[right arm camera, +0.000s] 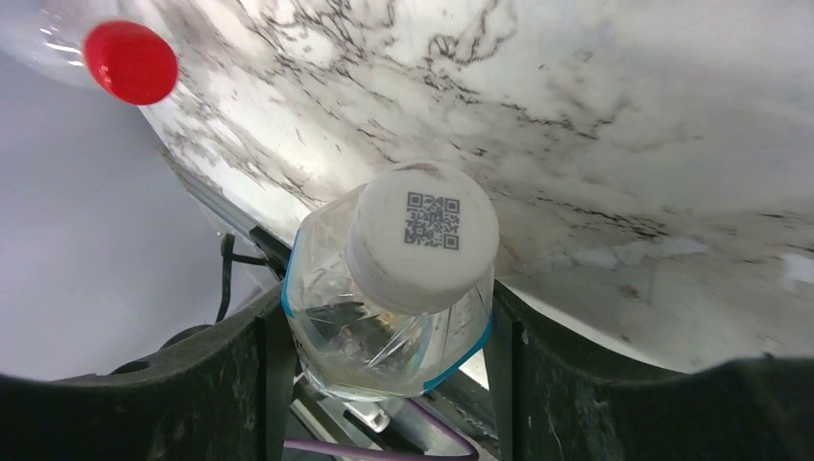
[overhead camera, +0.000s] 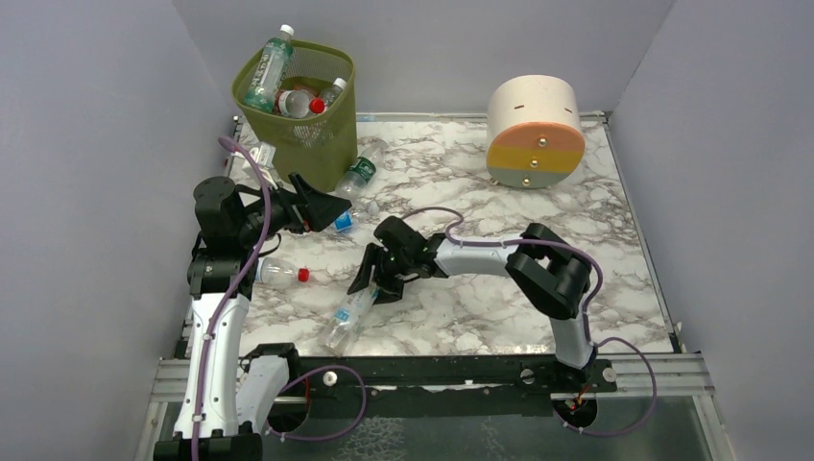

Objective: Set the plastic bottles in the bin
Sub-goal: Pick up the plastic bottle at the center of the board.

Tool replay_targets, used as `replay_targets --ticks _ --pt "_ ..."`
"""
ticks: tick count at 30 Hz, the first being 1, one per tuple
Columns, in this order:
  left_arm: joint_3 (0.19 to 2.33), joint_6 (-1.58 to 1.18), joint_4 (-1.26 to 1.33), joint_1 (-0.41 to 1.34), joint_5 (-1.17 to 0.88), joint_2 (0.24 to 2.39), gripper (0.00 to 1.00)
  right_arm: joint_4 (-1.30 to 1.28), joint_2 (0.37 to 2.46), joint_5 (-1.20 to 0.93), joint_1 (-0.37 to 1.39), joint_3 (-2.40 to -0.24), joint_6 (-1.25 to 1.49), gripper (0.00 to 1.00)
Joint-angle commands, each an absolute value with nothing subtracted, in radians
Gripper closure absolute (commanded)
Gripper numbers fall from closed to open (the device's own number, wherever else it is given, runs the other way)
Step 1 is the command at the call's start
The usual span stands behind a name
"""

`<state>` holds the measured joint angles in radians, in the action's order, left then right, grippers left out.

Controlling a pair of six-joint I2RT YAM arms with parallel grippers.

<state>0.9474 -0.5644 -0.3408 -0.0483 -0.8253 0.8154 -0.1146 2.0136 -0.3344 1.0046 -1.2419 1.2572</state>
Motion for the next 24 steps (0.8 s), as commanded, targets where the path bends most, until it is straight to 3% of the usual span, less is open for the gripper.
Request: replay_targets --ticks 1,15,24 --pt "0.948 -0.568 -0.343 -0.048 -0.861 0.791 0.01 -0.177 1.907 -0.228 0.958 -1.232 1.179 0.43" --pt "0.938 -0.529 -0.374 -0.014 -0.902 0.829 0.01 -0.319 1.605 -0.13 0.786 -1.133 0.929 0.44" --pt "0.928 -0.535 -0.304 0.206 -0.725 0.914 0.01 -0.434 1.419 -0.122 0.671 -1.12 0.752 0.44"
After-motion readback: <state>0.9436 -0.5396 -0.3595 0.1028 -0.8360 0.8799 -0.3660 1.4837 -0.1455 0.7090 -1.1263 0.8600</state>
